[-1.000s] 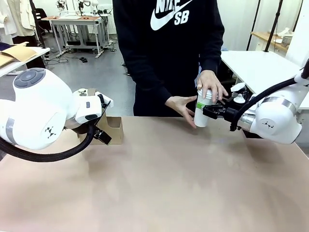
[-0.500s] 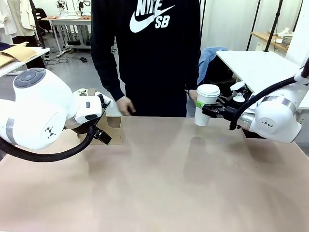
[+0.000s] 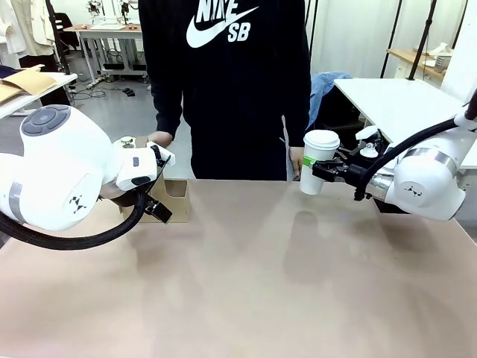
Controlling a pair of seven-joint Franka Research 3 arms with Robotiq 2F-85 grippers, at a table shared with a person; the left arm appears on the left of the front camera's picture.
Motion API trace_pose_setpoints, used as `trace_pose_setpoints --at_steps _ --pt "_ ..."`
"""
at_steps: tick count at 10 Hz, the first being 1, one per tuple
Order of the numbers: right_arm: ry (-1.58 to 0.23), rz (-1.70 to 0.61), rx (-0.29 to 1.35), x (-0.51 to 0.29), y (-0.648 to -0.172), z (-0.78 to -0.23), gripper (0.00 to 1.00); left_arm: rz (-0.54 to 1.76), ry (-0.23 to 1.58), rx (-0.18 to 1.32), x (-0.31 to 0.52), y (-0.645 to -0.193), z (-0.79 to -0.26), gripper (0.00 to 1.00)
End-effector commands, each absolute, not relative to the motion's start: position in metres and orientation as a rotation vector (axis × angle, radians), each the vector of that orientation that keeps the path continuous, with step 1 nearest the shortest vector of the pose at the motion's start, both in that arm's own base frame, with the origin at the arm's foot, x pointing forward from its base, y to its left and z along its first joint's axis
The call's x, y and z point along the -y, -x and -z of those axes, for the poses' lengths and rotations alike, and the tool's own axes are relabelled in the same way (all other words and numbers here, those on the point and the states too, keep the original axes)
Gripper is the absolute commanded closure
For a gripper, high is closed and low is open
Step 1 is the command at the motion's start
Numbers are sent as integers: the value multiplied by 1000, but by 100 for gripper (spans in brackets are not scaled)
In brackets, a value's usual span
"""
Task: Pour a drink into a cup and package it in a carrier.
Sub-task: When a person places the Paper Cup Lid on the 600 ml Paper Cup , lift the 600 ml Paper Cup.
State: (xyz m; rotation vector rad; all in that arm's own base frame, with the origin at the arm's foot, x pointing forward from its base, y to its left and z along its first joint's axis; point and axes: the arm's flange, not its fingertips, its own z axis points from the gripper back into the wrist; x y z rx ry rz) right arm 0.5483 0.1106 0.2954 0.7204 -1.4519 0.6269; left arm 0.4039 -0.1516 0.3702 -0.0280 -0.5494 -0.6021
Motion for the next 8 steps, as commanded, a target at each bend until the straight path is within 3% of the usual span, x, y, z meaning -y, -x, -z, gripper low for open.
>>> trace_pose_setpoints --at_steps 1,4,8 --pt "-719 -618 1467 -113 -549 -301 14 602 29 550 151 -404 -370 0" --pt "-720 -627 1452 -111 -548 -295 14 602 29 550 151 -404 -370 0" --pt "-807 -686 1465 -76 -554 -373 14 602 29 550 151 -404 -370 0"
